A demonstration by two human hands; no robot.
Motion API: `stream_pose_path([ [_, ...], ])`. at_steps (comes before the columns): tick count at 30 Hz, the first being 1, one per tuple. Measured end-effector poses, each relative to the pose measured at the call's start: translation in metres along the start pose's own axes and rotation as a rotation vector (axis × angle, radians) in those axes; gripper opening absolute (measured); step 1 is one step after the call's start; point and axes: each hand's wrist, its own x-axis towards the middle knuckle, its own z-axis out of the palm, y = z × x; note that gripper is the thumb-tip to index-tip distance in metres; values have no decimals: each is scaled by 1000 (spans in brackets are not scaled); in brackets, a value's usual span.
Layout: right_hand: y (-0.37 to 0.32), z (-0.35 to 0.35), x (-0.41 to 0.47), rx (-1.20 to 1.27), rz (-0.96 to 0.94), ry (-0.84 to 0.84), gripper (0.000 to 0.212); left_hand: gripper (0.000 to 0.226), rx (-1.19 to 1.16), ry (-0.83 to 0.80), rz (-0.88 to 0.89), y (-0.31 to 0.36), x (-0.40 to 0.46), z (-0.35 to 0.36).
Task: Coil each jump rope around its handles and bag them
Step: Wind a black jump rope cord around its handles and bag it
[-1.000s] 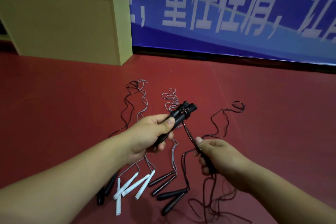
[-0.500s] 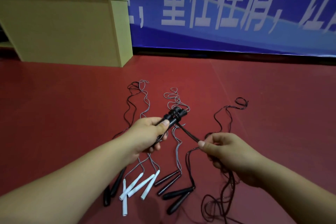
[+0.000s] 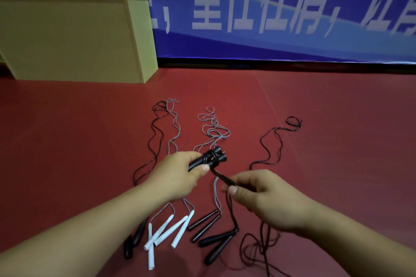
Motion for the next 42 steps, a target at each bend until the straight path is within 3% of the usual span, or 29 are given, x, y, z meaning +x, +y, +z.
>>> stream_pose_path([
  [6, 6, -7, 5, -118, -87, 139, 19, 11, 209, -187, 152, 10, -5, -2],
  [11, 15, -15, 7, -271, -63, 315, 24, 9, 252, -331, 273, 28, -11, -4],
  [15, 22, -21, 11, -443, -42, 363, 12, 5, 235, -453, 308, 36, -17, -8],
  [18, 29, -24, 12, -384, 11, 353, 14, 11, 153, -544, 306, 39, -22, -8],
  [23, 28, -29, 13, 2, 73, 368, 18, 12, -106, -603, 274, 40, -27, -14],
  [25, 27, -28, 13, 37, 56, 370, 16, 11, -221, -627, 246, 42, -29, -15],
  [29, 24, -25, 11, 69, 89, 284, 10, 31, -402, -649, 178, 46, -29, -19],
  [31, 23, -23, 10, 100, 138, 216, 4, 29, -477, -626, 154, 47, -29, -20],
  [37, 23, -13, 8, 5, 246, 123, 23, 24, -675, -405, 12, 50, -25, -24],
  [39, 24, -9, 10, -41, 269, 115, 31, 34, -739, -352, -34, 48, -20, -25],
  [42, 25, -5, 13, -53, 292, 158, 25, 35, -757, -335, -65, 44, -15, -24],
])
